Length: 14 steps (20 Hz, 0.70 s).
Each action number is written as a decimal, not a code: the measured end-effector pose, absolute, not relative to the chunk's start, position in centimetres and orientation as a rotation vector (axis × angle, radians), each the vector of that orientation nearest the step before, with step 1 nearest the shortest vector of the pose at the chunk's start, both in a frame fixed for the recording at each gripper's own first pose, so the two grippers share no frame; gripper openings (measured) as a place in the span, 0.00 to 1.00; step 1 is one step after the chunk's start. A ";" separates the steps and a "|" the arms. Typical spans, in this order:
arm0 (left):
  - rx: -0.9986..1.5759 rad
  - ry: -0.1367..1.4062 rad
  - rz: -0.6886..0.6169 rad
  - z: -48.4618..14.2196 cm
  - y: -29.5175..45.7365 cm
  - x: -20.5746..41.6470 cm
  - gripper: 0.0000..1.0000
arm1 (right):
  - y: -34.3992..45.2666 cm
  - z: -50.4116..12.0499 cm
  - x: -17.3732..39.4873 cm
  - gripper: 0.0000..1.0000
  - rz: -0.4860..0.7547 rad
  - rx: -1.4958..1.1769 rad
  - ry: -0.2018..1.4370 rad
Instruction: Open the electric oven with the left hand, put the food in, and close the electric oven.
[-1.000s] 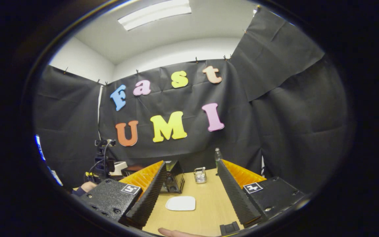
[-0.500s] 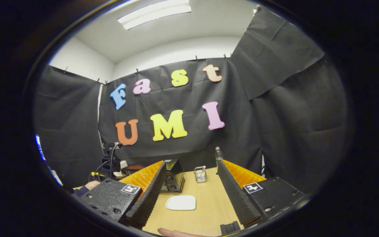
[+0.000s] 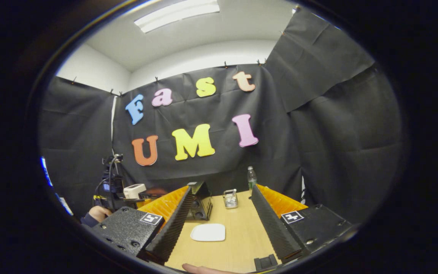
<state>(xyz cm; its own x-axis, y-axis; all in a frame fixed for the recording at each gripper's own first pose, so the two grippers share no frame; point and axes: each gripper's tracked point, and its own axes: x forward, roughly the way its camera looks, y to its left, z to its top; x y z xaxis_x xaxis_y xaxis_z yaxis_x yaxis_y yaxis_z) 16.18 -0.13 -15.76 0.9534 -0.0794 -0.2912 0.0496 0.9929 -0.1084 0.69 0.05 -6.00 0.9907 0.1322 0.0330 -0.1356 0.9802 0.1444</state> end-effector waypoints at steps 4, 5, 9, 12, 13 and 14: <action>-0.075 0.233 -0.061 -12.1 0.4 12.6 0.95 | 0.4 -5.7 0.4 0.94 0.136 0.142 -0.030; -0.072 0.212 -0.053 -11.1 0.6 11.8 0.95 | 0.5 -5.7 0.2 0.98 0.138 0.140 -0.029; -0.067 0.142 -0.051 -7.4 0.5 7.8 0.94 | 0.9 -5.8 0.1 0.98 0.140 0.126 -0.027; -0.044 0.066 -0.024 -4.5 0.6 5.2 0.94 | 1.5 -5.8 -0.2 0.94 0.151 0.111 -0.025; -0.033 0.043 -0.020 -4.0 0.3 4.5 0.84 | 1.6 -5.9 -0.2 0.94 0.152 0.103 -0.025; -0.024 0.030 -0.020 -3.6 -0.1 3.6 0.94 | 1.7 -5.9 -0.2 0.94 0.154 0.095 -0.025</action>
